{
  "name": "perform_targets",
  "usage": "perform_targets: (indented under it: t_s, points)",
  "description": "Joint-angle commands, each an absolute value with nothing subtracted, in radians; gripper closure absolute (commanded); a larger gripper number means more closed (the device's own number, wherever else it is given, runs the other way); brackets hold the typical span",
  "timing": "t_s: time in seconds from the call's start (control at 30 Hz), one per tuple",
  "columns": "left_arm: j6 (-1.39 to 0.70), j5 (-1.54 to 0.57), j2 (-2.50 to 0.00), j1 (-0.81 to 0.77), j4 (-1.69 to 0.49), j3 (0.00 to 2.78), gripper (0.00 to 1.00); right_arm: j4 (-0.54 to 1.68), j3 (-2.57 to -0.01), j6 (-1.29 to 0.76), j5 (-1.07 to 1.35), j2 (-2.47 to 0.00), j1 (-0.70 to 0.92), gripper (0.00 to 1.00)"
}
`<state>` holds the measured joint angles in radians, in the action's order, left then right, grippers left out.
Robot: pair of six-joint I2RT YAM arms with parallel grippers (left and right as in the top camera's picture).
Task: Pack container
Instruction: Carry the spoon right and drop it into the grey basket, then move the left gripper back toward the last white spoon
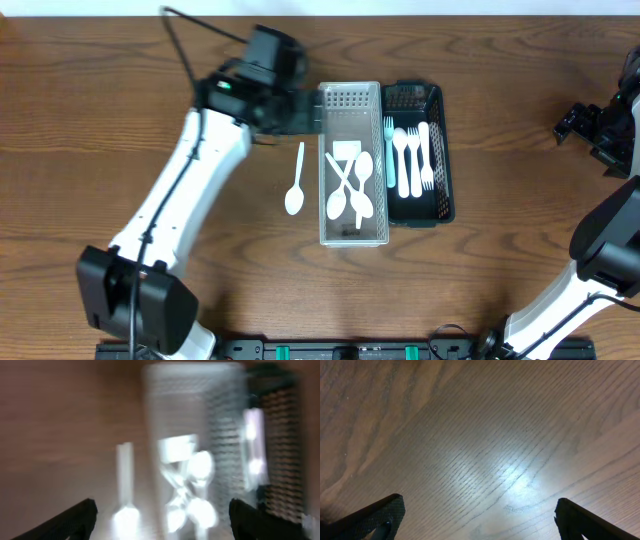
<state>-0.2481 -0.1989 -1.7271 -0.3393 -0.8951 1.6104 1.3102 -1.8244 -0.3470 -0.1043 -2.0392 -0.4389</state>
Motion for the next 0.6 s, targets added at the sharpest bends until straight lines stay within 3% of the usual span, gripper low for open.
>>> perform_targets:
  t_s: [0.0, 0.57]
  points:
    - [-0.165, -0.084, -1.713, -0.260, -0.978, 1.607, 0.13, 1.308, -1.824, -0.336, -0.108, -2.033, -0.432, 0.01]
    - [-0.211, -0.063, -1.729, -0.229, -1.045, 1.441, 0.13, 1.308, -1.824, -0.336, -0.108, -2.033, -0.432, 0.01]
